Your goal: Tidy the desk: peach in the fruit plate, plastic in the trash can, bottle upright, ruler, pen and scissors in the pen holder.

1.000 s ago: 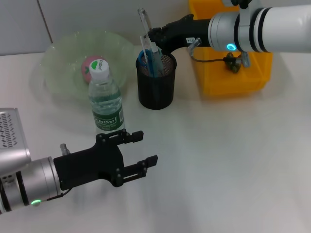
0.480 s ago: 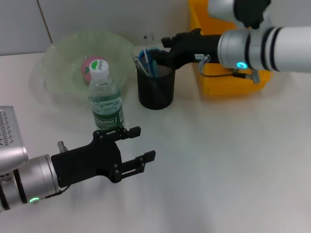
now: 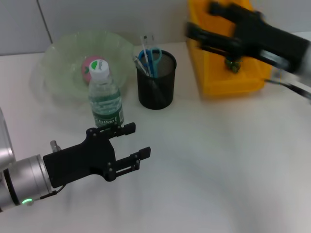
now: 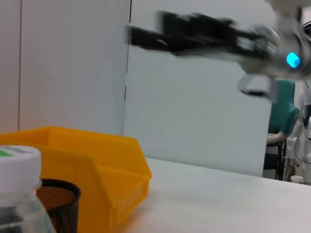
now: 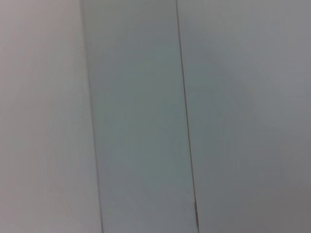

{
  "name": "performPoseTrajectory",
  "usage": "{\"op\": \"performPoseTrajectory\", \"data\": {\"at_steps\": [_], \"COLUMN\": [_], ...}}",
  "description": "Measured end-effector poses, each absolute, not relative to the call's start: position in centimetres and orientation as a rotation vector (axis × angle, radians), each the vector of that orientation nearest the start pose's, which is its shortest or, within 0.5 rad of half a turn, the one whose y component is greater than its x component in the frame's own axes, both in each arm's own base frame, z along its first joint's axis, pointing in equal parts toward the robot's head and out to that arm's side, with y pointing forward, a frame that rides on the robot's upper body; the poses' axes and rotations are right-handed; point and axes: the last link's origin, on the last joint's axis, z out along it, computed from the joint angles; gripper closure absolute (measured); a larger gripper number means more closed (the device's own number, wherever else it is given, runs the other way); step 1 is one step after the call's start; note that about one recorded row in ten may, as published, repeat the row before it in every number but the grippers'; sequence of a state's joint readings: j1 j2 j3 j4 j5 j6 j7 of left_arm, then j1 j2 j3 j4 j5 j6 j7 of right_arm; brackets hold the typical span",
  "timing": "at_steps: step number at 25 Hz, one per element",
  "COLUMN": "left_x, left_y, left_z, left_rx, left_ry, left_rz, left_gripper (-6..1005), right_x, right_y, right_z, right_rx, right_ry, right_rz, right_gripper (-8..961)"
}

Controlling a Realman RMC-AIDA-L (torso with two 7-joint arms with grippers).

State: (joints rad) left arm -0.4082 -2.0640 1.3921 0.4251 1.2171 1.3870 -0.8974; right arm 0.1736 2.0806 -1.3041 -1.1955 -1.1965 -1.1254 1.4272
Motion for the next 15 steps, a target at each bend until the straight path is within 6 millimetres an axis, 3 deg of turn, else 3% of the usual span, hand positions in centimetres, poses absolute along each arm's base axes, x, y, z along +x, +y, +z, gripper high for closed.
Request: {"op": "performPoseTrajectory", "data": {"at_steps": [2, 5, 6, 7, 10, 15], "left_x": [-25.5, -25.7, -25.7, -25.7, -25.6, -25.6], "left_y": [28.8, 28.7, 28.7, 28.7, 28.6, 28.6], "left_z": [-6.5, -6.6, -6.6, -6.6, -6.7, -6.8], "left_rx": [-2.671, -2.690, -2.693, -2.693, -2.703, -2.719], "left_ry": [-0.333, -0.351, -0.354, -0.354, -0.358, -0.365], "left_rz": [-0.917, -0.903, -0.902, -0.902, -0.900, -0.894], "left_gripper": [325, 325, 325, 325, 325, 325], "right_x": [22.4, 27.3, 29.8, 29.8, 31.8, 32.8], "right_y": [31.1, 27.3, 25.0, 25.0, 22.5, 22.2], "right_z": [5.4, 5.3, 4.9, 4.9, 3.4, 0.9], "right_rx": [-2.293, -2.304, -2.294, -2.294, -2.364, -2.492], "right_ry": [0.405, 0.414, 0.389, 0.389, 0.363, 0.408], "right_rz": [1.088, 1.157, 1.157, 1.157, 1.082, 0.938], "right_gripper": [137, 134, 133, 133, 133, 133]}}
